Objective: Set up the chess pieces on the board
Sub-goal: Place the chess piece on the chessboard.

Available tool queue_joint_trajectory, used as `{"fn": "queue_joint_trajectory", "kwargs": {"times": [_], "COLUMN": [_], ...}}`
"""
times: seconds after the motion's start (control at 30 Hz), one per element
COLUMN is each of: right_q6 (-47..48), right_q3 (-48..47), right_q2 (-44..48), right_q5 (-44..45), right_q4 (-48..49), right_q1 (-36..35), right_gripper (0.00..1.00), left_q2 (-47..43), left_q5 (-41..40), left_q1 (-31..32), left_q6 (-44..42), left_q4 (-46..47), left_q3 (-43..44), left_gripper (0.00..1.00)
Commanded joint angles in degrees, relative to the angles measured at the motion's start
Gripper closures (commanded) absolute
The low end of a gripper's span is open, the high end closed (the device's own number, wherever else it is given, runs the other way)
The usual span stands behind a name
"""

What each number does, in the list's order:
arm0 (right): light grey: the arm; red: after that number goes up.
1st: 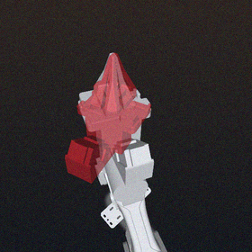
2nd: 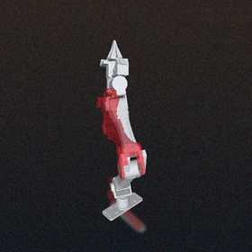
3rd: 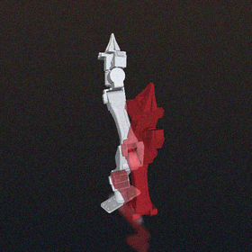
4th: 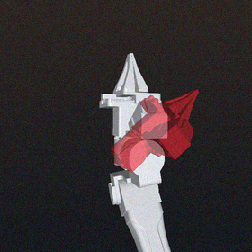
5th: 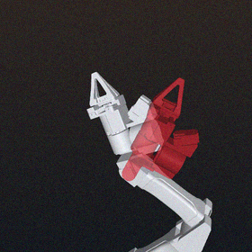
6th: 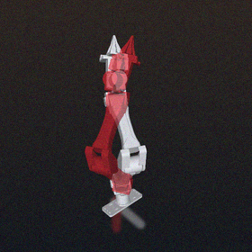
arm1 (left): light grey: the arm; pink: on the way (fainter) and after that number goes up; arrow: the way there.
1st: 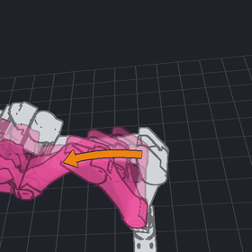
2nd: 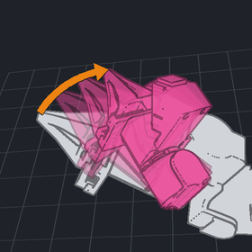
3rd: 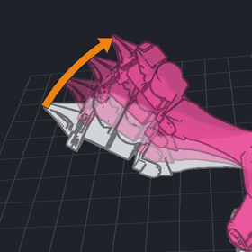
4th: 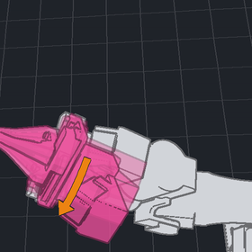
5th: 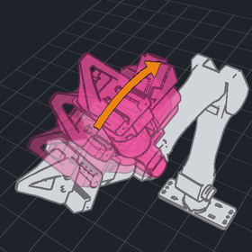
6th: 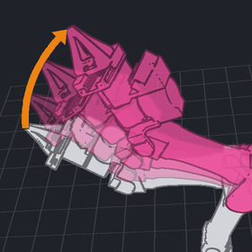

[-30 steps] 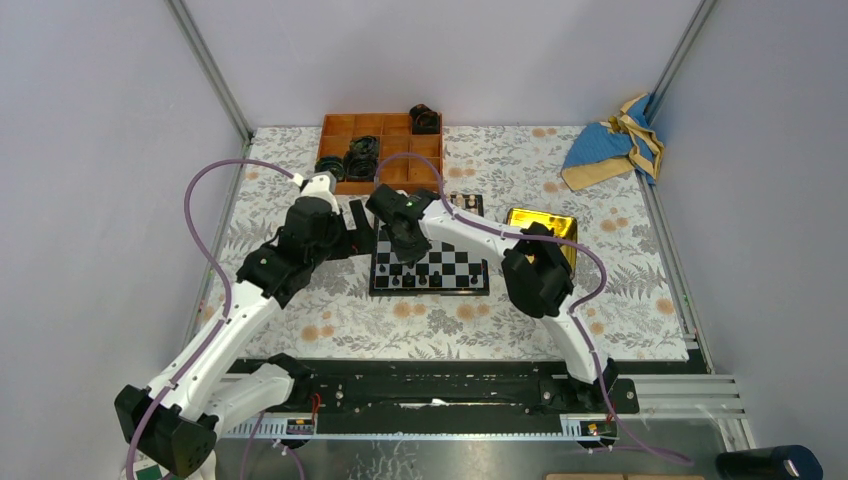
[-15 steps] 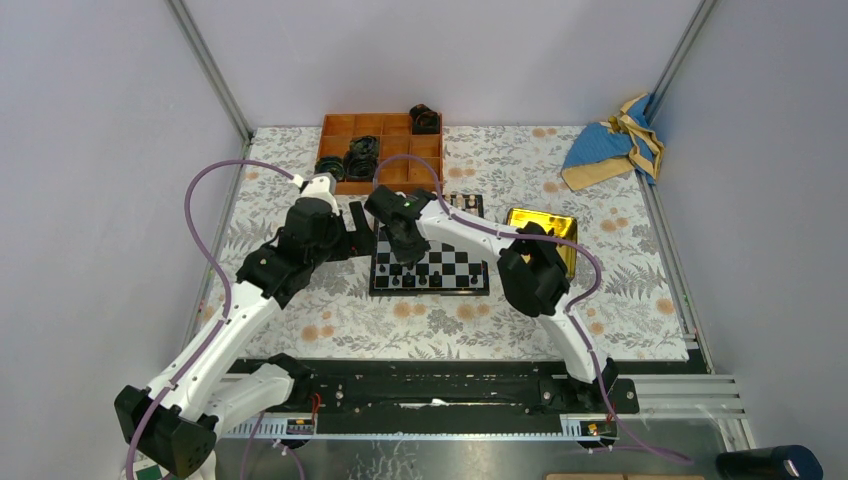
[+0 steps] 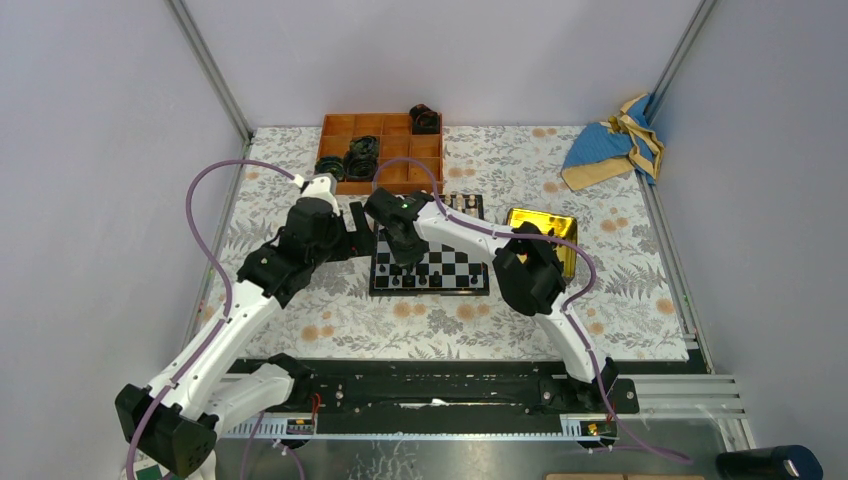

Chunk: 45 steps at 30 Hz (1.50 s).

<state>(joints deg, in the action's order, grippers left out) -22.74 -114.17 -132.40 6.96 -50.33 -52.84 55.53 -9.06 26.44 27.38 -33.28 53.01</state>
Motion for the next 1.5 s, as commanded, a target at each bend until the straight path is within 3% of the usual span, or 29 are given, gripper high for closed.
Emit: {"fn": "queue_joint_trajectory", "kwargs": {"times": [0.0,0.2,0.43,1.23,1.47], "right_q6": [0.41,0.81,1.47,1.1,-0.93], "right_q3": [-1.99,-1.93,-2.55,0.69,11.38], "right_q2": [-0.42,-0.06,0.88,11.15,21.86], "right_q5": [-0.78,-0.81,0.36,7.24,15.53], "right_q4": [-0.19,0.15,0.31,3.15,7.73], "right_q1": [-0.49,-0.45,-0.51,0.4,4.9], "right_gripper": [0.94,0.79,0.72,0.69,0.57], "left_q2": [0.15,0.5,0.61,1.43,3.97], "left_q5": [-1.05,-0.92,-0.96,-2.13,-2.95], "left_q1": [-0.42,-0.42,-0.43,-0.42,-0.42], "left_q6": [-1.0,-1.17,-0.97,-0.6,-1.14], "left_q4": [0.2,0.25,0.28,-0.56,-0.55], "left_q3": [0.4,0.51,0.43,3.07,4.9], "left_gripper": [0.01,0.01,0.01,0.01,0.01]}}
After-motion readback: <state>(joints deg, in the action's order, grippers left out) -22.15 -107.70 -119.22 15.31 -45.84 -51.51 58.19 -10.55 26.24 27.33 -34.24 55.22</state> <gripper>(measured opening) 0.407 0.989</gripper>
